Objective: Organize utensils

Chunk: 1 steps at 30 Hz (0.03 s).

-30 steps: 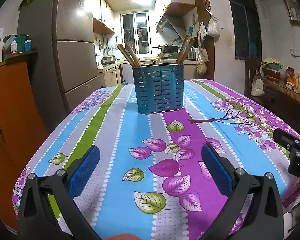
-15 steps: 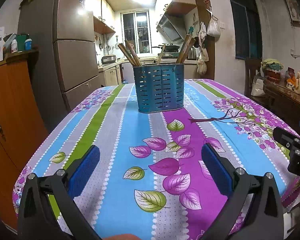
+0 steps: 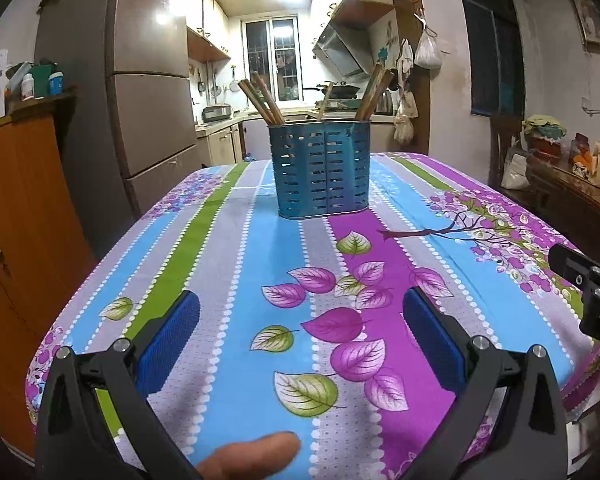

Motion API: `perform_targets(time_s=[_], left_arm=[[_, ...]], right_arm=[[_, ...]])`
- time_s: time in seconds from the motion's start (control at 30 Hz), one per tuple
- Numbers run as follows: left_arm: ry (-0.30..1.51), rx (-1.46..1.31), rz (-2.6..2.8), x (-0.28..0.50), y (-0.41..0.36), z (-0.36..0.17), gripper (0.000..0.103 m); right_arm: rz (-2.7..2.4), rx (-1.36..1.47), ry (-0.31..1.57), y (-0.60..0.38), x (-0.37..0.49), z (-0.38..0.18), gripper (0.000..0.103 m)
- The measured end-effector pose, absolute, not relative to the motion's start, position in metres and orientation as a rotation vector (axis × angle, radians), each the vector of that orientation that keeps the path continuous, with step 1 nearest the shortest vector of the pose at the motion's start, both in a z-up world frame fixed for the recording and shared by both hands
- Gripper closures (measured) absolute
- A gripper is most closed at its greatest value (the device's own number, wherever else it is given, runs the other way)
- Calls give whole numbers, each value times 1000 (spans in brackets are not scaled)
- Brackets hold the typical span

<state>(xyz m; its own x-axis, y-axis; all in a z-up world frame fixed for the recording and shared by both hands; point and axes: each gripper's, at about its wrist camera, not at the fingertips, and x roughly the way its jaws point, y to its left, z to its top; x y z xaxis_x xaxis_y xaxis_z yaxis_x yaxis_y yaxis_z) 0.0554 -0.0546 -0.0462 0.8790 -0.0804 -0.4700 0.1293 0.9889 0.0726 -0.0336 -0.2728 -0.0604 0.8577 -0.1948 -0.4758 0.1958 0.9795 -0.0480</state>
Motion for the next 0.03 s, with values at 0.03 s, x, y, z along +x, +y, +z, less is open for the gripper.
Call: perform_targets(time_s=[0.03], left_arm=[[486, 102, -100, 55, -54, -46, 5]], right_arm=[[-201, -1, 498, -272, -34, -60, 5]])
